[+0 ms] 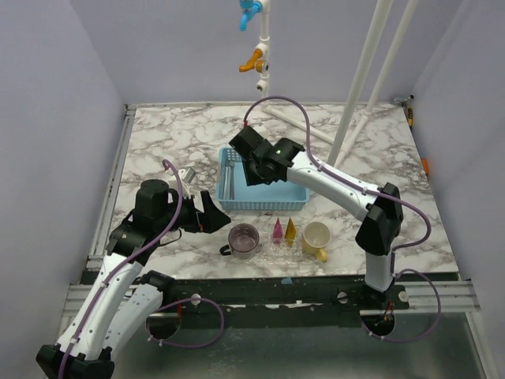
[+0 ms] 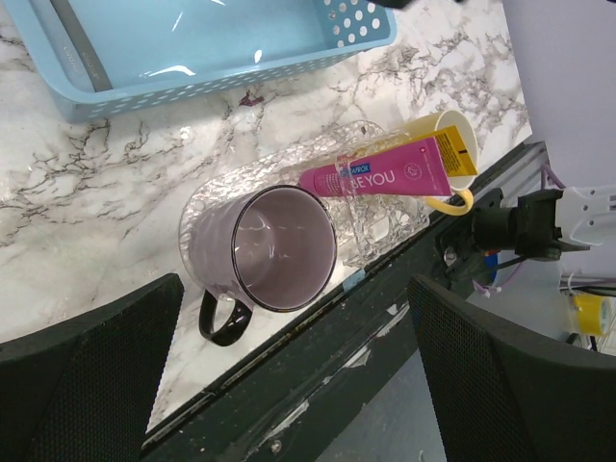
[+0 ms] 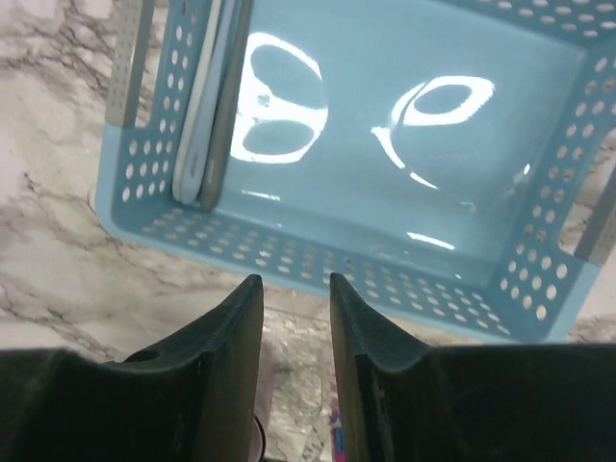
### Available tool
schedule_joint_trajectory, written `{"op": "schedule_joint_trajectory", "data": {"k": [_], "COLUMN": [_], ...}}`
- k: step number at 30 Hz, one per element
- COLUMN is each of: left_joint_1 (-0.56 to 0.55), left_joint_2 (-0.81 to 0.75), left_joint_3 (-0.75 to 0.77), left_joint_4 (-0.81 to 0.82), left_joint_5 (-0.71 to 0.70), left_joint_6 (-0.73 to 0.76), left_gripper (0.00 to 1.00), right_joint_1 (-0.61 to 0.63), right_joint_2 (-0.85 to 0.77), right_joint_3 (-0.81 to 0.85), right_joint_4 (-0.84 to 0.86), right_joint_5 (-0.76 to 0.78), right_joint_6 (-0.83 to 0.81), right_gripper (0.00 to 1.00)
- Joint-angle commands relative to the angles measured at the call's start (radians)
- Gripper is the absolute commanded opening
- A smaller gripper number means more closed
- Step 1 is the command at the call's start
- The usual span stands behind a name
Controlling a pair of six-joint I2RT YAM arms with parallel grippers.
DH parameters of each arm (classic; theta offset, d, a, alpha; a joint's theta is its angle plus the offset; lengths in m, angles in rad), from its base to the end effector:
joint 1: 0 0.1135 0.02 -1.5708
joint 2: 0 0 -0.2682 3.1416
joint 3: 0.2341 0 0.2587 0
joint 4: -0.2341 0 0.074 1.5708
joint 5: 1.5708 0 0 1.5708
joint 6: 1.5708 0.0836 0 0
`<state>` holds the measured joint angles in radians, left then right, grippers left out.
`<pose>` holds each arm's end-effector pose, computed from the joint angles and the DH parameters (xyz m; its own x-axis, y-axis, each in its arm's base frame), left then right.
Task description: Prepare toiletry sets of a toothbrush and toothpaste on the tray
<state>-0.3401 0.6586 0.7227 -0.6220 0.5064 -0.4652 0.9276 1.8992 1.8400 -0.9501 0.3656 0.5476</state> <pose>0.1561 -0.0983 0.2758 -0.7509 -0.1504 -0.6430 0.3835 0.6933 -0.6101 0.2891 0.3359 0.2837 -0.7631 -0.2073 -0.6122 -0.2762 0.9609 0.0188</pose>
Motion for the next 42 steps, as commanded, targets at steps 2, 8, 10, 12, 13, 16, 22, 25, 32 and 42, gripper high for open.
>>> {"op": "schedule_joint_trajectory", "data": {"k": [2,8,10,12,13,16,22,25,32,42], "left_joint_1": [0.005,0.005,0.006,0.006,0.006,0.005,0.006,0.006,0.006,0.006], "left_joint_2": [-0.009,-0.014,-0.016,-0.015,-0.014,-0.014,-0.013,-0.011,-0.007,-0.001], "left_joint_3": [-0.016,-0.017,-0.017,-0.017,-0.017,-0.016,-0.016,-0.016,-0.014,-0.015], "left_joint_4": [0.021,0.019,0.019,0.019,0.019,0.02,0.018,0.018,0.018,0.019], "left_joint_5": [-0.024,-0.031,-0.033,-0.034,-0.034,-0.036,-0.039,-0.037,-0.038,-0.036], "left_joint_6": [0.007,0.005,0.005,0.005,0.006,0.004,0.003,0.003,0.003,0.003], "left_gripper": [0.99,0.99,0.99,0.99,0.99,0.99,0.99,0.99,0.99,0.99], "right_joint_1": [-0.027,-0.042,-0.043,-0.044,-0.044,-0.044,-0.045,-0.047,-0.047,-0.058], "right_joint_2": [0.126,0.262,0.3,0.332,0.352,0.405,0.482,0.506,0.538,0.524], "right_joint_3": [0.098,0.192,0.219,0.237,0.246,0.283,0.304,0.309,0.309,0.294], "right_joint_4": [0.081,0.106,0.112,0.125,0.136,0.14,0.165,0.175,0.204,0.235], "right_joint_5": [-0.042,-0.053,-0.045,-0.043,-0.046,-0.029,-0.013,-0.014,-0.035,-0.045], "right_joint_6": [-0.017,-0.013,-0.011,-0.011,-0.015,-0.02,-0.018,-0.015,-0.008,0.009], "right_gripper": [0.37,0.38,0.38,0.38,0.39,0.39,0.39,0.39,0.39,0.4]}}
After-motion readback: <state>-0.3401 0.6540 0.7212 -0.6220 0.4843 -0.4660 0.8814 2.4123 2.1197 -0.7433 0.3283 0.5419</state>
